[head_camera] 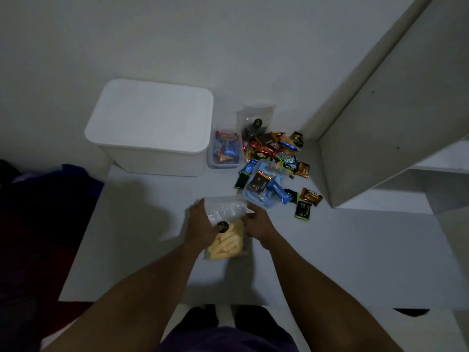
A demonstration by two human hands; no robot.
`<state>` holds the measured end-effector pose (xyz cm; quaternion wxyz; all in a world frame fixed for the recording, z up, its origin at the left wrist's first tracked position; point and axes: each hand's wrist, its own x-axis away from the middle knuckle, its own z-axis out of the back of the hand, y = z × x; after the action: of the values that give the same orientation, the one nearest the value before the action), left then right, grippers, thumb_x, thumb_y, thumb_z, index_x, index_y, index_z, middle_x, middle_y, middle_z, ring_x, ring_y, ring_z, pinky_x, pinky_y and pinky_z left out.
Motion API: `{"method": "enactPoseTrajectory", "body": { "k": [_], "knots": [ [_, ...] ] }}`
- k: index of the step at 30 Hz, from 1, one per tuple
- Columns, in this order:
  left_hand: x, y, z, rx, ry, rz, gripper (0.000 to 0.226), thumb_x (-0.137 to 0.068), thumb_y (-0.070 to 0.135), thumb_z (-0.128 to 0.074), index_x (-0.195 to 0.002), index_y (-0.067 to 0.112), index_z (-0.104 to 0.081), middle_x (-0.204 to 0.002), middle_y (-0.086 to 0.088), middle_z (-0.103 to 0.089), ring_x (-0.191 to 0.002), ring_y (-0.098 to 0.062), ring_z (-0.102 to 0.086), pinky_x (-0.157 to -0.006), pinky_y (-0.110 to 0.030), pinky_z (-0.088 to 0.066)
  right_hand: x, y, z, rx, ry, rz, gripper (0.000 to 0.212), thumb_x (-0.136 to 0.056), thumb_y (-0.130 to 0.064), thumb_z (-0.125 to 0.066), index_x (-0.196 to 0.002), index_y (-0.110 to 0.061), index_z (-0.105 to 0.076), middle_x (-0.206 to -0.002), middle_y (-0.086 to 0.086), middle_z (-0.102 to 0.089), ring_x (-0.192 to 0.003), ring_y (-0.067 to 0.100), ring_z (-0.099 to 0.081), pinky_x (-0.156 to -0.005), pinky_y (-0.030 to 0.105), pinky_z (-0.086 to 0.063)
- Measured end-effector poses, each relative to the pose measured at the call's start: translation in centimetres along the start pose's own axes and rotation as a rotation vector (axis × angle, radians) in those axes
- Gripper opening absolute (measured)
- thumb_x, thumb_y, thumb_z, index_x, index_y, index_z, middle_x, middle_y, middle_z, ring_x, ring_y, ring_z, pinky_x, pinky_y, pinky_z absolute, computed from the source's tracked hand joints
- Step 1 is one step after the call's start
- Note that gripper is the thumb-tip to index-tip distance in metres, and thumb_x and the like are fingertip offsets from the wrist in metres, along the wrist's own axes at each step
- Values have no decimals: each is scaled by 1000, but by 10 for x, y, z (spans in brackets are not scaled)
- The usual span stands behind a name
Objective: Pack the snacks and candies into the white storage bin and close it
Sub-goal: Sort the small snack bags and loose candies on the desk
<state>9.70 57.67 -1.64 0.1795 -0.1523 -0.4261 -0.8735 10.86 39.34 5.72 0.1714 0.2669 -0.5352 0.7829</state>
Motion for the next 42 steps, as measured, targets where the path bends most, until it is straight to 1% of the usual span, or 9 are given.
{"method": "enactPoseTrajectory", "body": {
  "k": [4,8,12,20,25,28,31,35,42],
  "knots": [
    [14,30,17,-251,-89,-8,87,-71,48,-82,-142,15,-45,-154,-10,-27,-141,-32,-33,-112,-45,-35,-15,-1,-3,350,9,43,42,-95,-11,-56,-136,-4,-53,-127,15,-59,-118,28,-58,-101,35,-46],
    [-6,58,31,-315,-87,-34,70,-74,44,-79,-134,18,-55,-154,-8,-30,-142,-29,-28,-112,-44,-34,-35,-28,8,401,77,150,34,-94,-9,-55,-126,-2,-63,-125,16,-65,-116,28,-60,-94,29,-45],
    [-45,103,33,-214,-13,-139,61,-78,39,-76,-129,11,-59,-137,-11,-50,-130,-28,-47,-105,-40,-42,-67,-67,38,382,124,182,20,-94,-8,-51,-102,-6,-70,-96,13,-64,-93,27,-62,-74,30,-46],
    [-128,207,18,75,33,-180,25,-86,32,-72,-105,18,-61,-100,2,-64,-99,-22,-64,-77,-31,-47,-143,-125,112,295,232,243,21,-94,-1,-50,-107,-1,-67,-93,8,-63,-83,20,-58,-65,27,-45],
    [-180,250,16,229,176,-135,66,-86,26,-71,-143,17,-40,-138,-8,-47,-123,-26,-51,-105,-45,-45,-196,-153,134,110,391,314,30,-97,-14,-55,-124,-2,-60,-114,17,-67,-100,29,-65,-88,42,-55],
    [-202,264,16,231,277,-161,64,-87,22,-69,-144,17,-40,-141,-4,-49,-125,-23,-50,-109,-41,-40,-216,-171,136,-32,462,326,35,-99,-21,-55,-132,-9,-53,-110,7,-65,-91,20,-64,-81,35,-55],
    [-214,268,11,273,269,-188,48,-94,17,-62,-139,18,-47,-134,1,-56,-113,-15,-56,-95,-25,-46,-231,-179,135,-60,505,393,25,-99,-16,-52,-124,-11,-55,-101,0,-60,-82,17,-61,-72,29,-52],
    [-217,268,11,345,349,-197,23,-98,14,-56,-121,10,-60,-114,-7,-65,-96,-15,-61,-65,0,-41,-231,-179,138,-79,563,416,16,-97,-13,-58,-109,-4,-58,-91,-4,-58,-75,-1,-53,-61,2,-38],
    [-180,297,48,450,290,-309,19,-96,17,-60,-112,9,-66,-106,-4,-69,-97,-16,-63,-81,-19,-49,-182,-198,153,-166,606,554,12,-95,-20,-63,-95,-12,-55,-76,-10,-54,-67,-1,-49,-59,6,-38]
  ]
}}
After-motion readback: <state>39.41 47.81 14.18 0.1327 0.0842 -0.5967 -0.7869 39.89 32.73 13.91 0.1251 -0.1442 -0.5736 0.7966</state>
